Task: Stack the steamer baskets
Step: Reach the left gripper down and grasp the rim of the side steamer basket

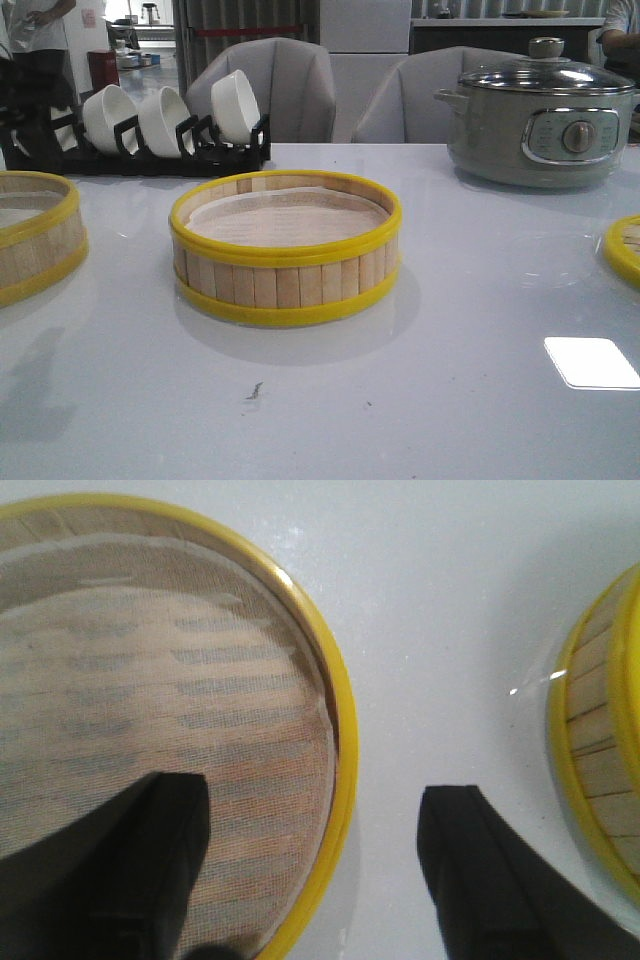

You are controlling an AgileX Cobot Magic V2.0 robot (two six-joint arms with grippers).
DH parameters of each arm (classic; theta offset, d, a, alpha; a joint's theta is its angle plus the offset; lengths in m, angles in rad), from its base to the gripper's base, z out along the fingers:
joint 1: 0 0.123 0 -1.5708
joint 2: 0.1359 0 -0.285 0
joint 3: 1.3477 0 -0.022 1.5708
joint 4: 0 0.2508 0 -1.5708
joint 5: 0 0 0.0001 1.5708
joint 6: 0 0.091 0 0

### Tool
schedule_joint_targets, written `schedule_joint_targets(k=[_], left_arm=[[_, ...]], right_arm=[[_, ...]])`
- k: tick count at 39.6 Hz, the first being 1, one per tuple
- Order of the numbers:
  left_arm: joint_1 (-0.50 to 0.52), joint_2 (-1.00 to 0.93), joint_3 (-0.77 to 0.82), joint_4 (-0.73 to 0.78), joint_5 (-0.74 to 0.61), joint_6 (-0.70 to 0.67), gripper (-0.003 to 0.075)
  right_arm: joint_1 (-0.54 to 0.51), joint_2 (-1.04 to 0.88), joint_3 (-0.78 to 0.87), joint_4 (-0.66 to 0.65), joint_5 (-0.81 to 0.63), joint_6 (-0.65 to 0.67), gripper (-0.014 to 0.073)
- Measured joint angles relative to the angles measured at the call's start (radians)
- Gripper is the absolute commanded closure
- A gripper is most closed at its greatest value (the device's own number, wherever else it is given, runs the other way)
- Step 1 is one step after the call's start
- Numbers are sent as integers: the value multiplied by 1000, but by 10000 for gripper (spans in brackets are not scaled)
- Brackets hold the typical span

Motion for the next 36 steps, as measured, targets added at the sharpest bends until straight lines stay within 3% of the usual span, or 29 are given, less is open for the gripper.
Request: schedule_joint_targets(k=[14, 19, 21, 25, 26, 28, 36], left_arm=[[0, 142, -2, -4, -73, 0, 223], [0, 155, -3, -12, -79, 0, 314], [0, 158, -3, -13, -81, 0, 388], [0, 162, -3, -18, -84, 0, 628], [0, 163, -3, -19, -84, 0, 653], [0, 163, -3, -21, -85, 0, 613], [-22, 164, -36, -26, -68, -11, 634]], right_arm=[[0, 0, 0, 0, 6, 0, 190], [0, 0, 0, 0, 6, 0, 190], [0, 0, 0, 0, 6, 0, 190], [0, 0, 0, 0, 6, 0, 190], [0, 0, 0, 0, 6, 0, 190], [0, 2, 0, 0, 6, 0, 190], [0, 15, 0, 0, 6, 0, 190]])
